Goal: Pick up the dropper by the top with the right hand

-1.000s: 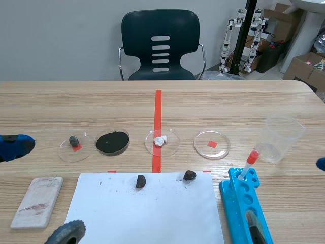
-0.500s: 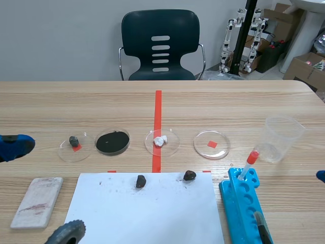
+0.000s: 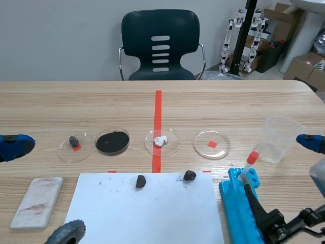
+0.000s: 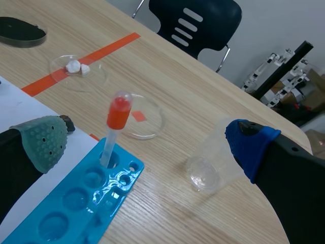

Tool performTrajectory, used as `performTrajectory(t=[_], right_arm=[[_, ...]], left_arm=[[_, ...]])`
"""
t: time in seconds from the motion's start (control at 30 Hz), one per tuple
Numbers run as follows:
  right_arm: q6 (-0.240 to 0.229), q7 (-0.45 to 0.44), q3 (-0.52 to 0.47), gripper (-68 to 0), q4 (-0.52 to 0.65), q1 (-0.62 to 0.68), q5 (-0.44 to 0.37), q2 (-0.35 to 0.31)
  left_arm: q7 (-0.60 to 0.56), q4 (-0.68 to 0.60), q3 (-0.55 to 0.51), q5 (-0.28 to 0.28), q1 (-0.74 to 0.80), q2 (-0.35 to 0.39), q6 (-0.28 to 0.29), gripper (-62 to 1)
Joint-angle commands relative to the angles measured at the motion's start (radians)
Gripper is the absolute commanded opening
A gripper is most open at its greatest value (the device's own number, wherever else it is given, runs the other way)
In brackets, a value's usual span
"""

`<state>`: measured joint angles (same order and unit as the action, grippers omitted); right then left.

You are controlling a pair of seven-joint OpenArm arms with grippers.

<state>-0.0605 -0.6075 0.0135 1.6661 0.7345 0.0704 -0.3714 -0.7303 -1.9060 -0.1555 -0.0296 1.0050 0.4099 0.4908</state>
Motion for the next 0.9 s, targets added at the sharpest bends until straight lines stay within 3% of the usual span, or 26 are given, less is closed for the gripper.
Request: performTrajectory(t=[0.0, 0.17, 0.5, 0.87], right_arm=[[-0.006, -0.008, -0.001, 0.4, 0.013, -0.011, -0.011, 0.0], [-0.069, -0.005, -0.001, 0.4, -0.003, -0.043, -0.011, 0.0], [-0.099, -0.013, 0.001, 0.4, -0.087, -0.101, -0.023, 0.0], [-0.099, -0.061, 0.026, 0.4, -0.109, -0.132, -0.022, 0.0]], left_arm=[[-0.013, -0.004, -0.002, 0.011, 0.006, -0.008, -0.002, 1.4], [-0.013, -0.004, -0.002, 0.011, 0.006, -0.008, -0.002, 1.4], [-0.013, -0.004, -0.002, 0.011, 0.006, -0.008, -0.002, 1.4], [-0.013, -0.004, -0.002, 0.011, 0.006, -0.008, -0.002, 1.4]])
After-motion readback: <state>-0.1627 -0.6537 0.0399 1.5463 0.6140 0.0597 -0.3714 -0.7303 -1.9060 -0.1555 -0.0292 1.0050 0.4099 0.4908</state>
